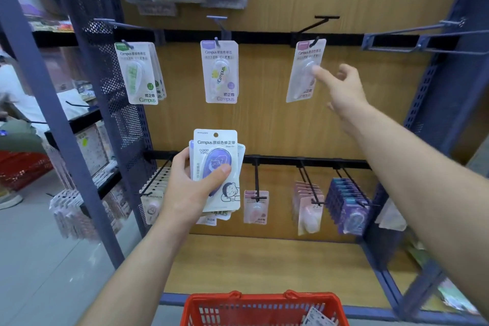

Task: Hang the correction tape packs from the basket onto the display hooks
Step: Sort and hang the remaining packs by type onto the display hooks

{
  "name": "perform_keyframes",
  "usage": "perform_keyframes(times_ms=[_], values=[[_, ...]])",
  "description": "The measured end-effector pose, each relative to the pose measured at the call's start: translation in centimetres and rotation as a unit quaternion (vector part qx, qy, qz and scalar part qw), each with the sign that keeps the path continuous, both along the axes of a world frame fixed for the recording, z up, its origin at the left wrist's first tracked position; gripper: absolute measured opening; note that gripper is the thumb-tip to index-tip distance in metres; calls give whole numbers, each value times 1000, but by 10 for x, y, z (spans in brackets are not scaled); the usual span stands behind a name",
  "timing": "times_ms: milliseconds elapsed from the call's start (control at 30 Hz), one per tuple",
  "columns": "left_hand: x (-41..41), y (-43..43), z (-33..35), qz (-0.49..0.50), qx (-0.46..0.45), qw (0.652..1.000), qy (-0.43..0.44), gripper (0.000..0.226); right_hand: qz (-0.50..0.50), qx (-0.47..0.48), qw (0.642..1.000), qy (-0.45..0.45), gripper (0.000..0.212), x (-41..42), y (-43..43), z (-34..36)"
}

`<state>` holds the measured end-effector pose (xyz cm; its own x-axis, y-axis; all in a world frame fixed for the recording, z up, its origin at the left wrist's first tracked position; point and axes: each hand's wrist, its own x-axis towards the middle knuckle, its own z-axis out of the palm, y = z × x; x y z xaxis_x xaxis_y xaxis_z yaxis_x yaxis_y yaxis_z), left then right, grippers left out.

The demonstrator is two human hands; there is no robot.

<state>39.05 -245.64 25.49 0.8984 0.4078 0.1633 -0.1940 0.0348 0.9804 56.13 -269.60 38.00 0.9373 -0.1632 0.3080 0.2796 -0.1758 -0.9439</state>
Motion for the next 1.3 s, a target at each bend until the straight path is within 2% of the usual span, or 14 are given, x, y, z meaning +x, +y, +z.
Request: perform_keyframes(times_ms=[67,133,200,300,433,533,633,700,800,1000,1067,1133,1200,1300], values=[[2,-1,1,4,-5,1000,-2,68,34,-16,999,16,105,18,4,12],[4,-4,-1,8,-5,1000,-4,69,66,-14,997,27,104,25,12,14],[6,-5,-2,10,-4,1000,-8,70,95,7,995,24,79,29,16,11],[10,-4,-3,12,-4,1000,-13,72,88,39,995,-21,40,30,16,-1],[13,1,-2,24,-6,999,-25,71,116,120,982,-91,21,4,13,-3],[13,3,0,26,-3,999,-28,68,149,174,968,-99,19,-23,10,-2],[11,5,-3,25,10,999,-28,67,151,164,973,-61,12,-42,12,-27],[9,7,-16,25,27,999,-6,71,143,139,980,4,7,-48,17,-76],[1,12,-44,27,51,997,56,87,126,123,978,114,18,-64,24,-170],[-2,33,-107,22,68,988,136,85,42,149,966,209,23,-99,33,-311],[4,39,-119,19,76,986,150,91,69,111,966,222,19,-94,43,-330],[11,45,-130,17,82,984,157,86,93,79,969,215,19,-82,55,-335],[17,49,-138,20,85,984,153,77,103,73,972,199,21,-67,65,-333],[21,49,-144,20,92,985,144,76,112,79,972,191,19,-51,76,-335]])
